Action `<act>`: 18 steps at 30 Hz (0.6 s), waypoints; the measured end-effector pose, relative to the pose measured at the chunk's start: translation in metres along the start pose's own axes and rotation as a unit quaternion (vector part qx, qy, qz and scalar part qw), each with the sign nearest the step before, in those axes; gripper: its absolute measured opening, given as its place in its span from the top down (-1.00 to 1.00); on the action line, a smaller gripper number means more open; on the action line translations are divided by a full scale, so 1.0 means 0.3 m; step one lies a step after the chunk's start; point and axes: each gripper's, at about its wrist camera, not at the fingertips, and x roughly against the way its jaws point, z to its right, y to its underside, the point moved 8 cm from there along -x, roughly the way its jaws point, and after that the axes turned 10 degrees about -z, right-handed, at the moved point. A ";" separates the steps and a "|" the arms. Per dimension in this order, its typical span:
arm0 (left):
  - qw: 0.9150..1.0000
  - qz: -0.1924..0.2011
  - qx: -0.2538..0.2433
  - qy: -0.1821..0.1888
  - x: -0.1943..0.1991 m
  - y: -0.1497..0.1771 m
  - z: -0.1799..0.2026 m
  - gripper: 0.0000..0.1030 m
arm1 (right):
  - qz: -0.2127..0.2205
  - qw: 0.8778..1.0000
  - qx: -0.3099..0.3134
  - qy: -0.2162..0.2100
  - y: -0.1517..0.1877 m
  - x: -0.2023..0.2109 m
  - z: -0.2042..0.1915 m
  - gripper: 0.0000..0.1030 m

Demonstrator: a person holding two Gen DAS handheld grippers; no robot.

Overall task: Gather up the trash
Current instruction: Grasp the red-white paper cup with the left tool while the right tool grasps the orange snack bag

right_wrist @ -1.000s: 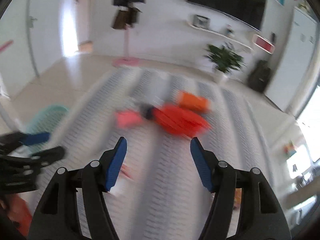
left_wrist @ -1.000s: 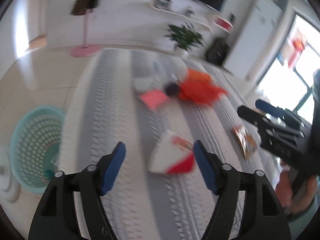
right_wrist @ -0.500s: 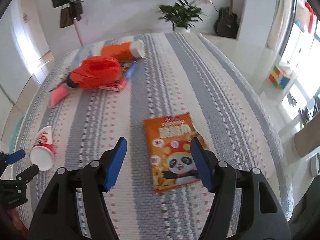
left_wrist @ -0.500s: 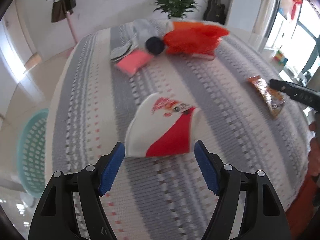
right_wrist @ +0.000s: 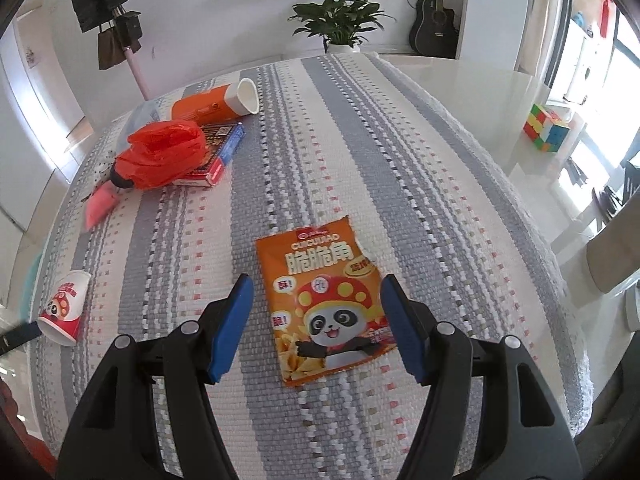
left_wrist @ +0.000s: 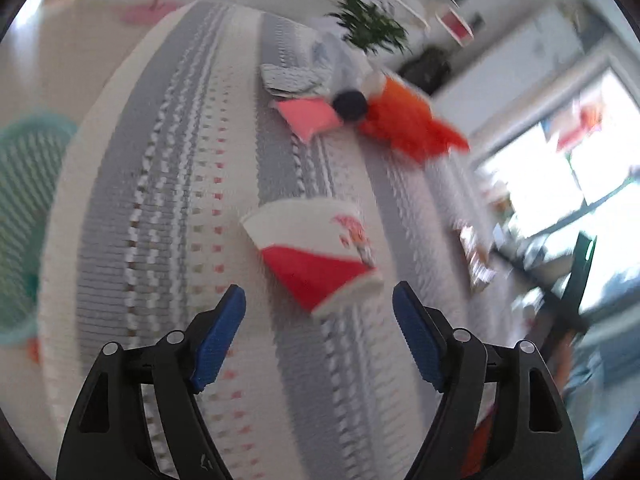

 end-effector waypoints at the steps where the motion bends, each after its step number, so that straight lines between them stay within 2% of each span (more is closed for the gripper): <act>1: 1.000 -0.002 0.015 0.002 -0.015 -0.005 -0.012 -0.44 | 0.000 1.000 -0.001 0.002 0.001 0.001 0.007 -0.21; 4: 0.998 0.000 0.050 0.023 -0.053 -0.018 -0.026 -0.56 | -0.003 1.000 -0.006 0.004 0.004 0.001 0.030 -0.21; 7: 0.999 0.010 0.045 -0.013 -0.068 -0.041 0.001 -0.55 | -0.019 1.000 -0.007 0.005 0.017 -0.014 0.054 -0.21; 11: 0.999 0.011 0.042 -0.022 -0.116 -0.051 0.061 -0.49 | -0.051 0.999 -0.008 -0.010 0.041 -0.060 0.056 -0.21; 12: 0.999 0.009 0.038 -0.025 -0.133 -0.056 0.078 -0.41 | -0.052 0.999 -0.008 -0.011 0.042 -0.063 0.054 -0.21; 16: 0.999 0.007 0.031 -0.034 -0.177 -0.068 0.127 -0.27 | -0.059 0.998 -0.005 -0.010 0.042 -0.083 0.050 -0.44; 18: 0.998 0.003 0.022 -0.050 -0.196 -0.066 0.142 0.03 | -0.066 0.998 0.000 -0.007 0.046 -0.097 0.046 -0.46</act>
